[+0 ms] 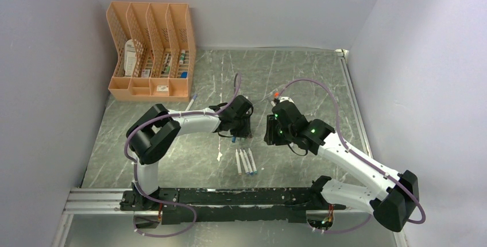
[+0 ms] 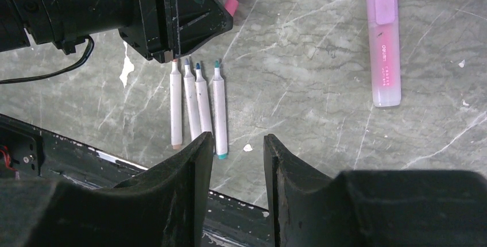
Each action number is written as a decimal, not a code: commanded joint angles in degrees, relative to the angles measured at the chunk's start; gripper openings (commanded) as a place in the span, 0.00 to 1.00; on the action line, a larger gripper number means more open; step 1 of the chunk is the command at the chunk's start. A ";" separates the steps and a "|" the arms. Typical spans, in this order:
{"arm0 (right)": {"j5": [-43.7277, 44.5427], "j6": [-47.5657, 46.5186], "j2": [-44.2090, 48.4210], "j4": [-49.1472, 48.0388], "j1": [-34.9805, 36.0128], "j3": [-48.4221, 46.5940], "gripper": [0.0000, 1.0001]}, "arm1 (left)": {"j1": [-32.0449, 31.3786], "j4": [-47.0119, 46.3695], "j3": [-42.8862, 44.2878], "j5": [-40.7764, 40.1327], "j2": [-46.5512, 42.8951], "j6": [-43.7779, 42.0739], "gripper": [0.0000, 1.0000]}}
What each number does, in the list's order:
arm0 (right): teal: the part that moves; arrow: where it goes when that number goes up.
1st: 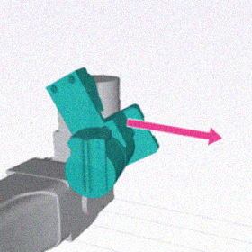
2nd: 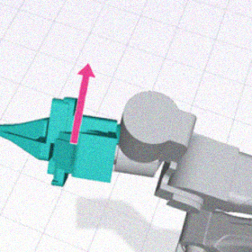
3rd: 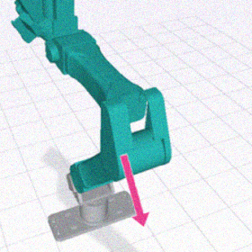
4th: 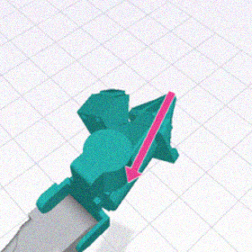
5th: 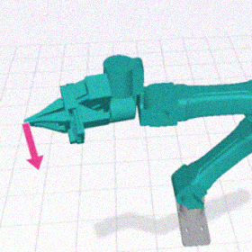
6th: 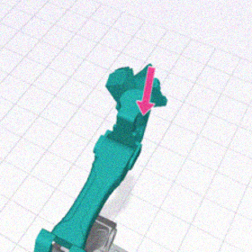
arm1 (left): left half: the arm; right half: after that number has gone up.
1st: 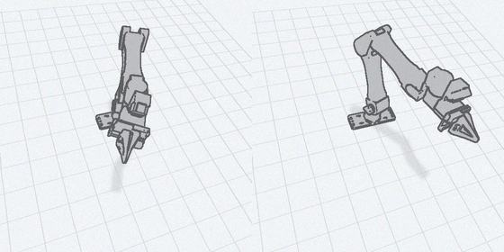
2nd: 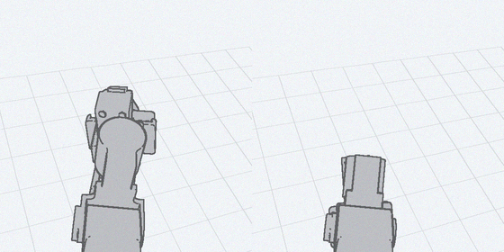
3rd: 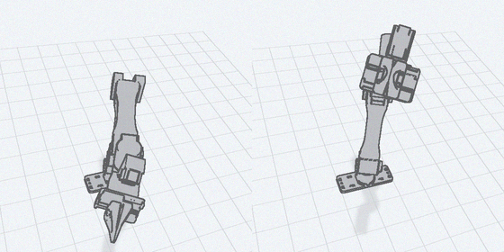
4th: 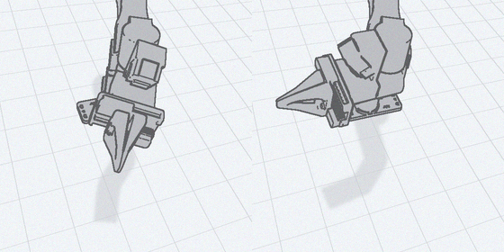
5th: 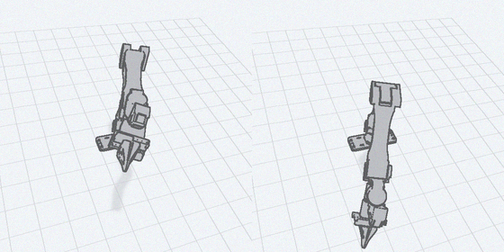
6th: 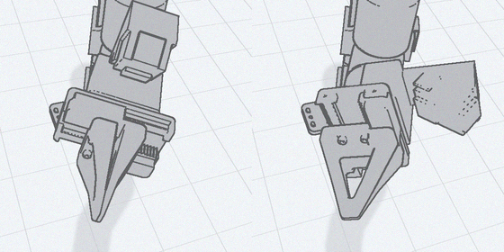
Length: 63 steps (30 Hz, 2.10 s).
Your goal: Open the pen caps
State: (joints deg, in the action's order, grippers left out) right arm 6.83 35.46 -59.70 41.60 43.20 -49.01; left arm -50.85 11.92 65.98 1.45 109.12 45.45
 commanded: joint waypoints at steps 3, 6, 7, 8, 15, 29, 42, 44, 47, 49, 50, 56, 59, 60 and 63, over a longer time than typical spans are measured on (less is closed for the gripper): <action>-0.44 -0.91 -0.01 -1.00 -0.16 0.61 0.37 | -0.30 5.49 0.88 -2.24 0.04 -0.89 0.37; -0.55 -0.92 -0.05 -1.00 -0.22 0.50 0.37 | -0.24 5.66 1.27 -2.17 -0.11 -0.84 0.38; -0.51 -0.99 -0.12 -1.00 -0.14 0.45 0.37 | -0.25 5.73 1.46 -2.09 -0.25 -0.81 0.38; -0.50 -1.01 -0.08 -0.88 -0.16 0.35 0.37 | -0.27 5.74 1.54 -1.95 -0.43 -0.80 0.38; 0.15 -0.97 0.18 -0.32 -0.22 -0.47 0.38 | -0.40 6.27 3.93 0.50 -5.33 -0.86 0.40; 0.55 -1.31 0.33 0.67 -0.28 -2.12 0.40 | 13.77 16.84 7.93 -5.97 -13.72 -11.06 0.67; -1.30 -1.61 -0.32 0.09 -0.31 -1.85 0.40 | 29.37 19.88 9.19 -19.56 -7.57 -19.74 0.60; -1.13 -1.70 0.20 0.29 -0.28 -1.64 0.40 | 30.14 18.40 8.32 -19.16 -6.73 -20.55 0.59; -1.12 -1.58 0.73 0.58 -0.28 -1.23 0.40 | 30.99 17.65 8.08 -19.84 -4.57 -21.28 0.59; -1.23 -1.41 1.03 0.66 -0.31 -0.97 0.40 | 31.60 17.26 8.35 -20.14 -2.54 -21.58 0.59; -1.28 -1.37 1.12 0.70 -0.31 -0.93 0.40 | 31.93 17.06 8.64 -19.84 -1.63 -21.70 0.59; -0.95 -1.18 2.03 1.10 -0.27 -0.56 0.40 | 32.81 15.96 9.36 -17.97 2.29 -22.58 0.58; -0.91 -1.10 2.38 1.09 -0.23 -0.13 0.40 | 32.92 15.21 8.61 -16.51 3.20 -22.39 0.57; -1.05 -1.02 2.40 1.07 -0.30 -0.08 0.40 | 32.92 15.01 8.30 -16.09 3.36 -22.23 0.56; -1.28 -0.92 2.47 0.94 -0.28 0.05 0.40 | 32.84 14.58 7.13 -13.21 3.40 -21.86 0.39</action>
State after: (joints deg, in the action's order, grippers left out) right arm 5.54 34.52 -58.19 41.69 43.18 -49.58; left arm -18.31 28.05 74.30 -15.38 111.68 23.97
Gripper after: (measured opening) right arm 0.402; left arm 0.491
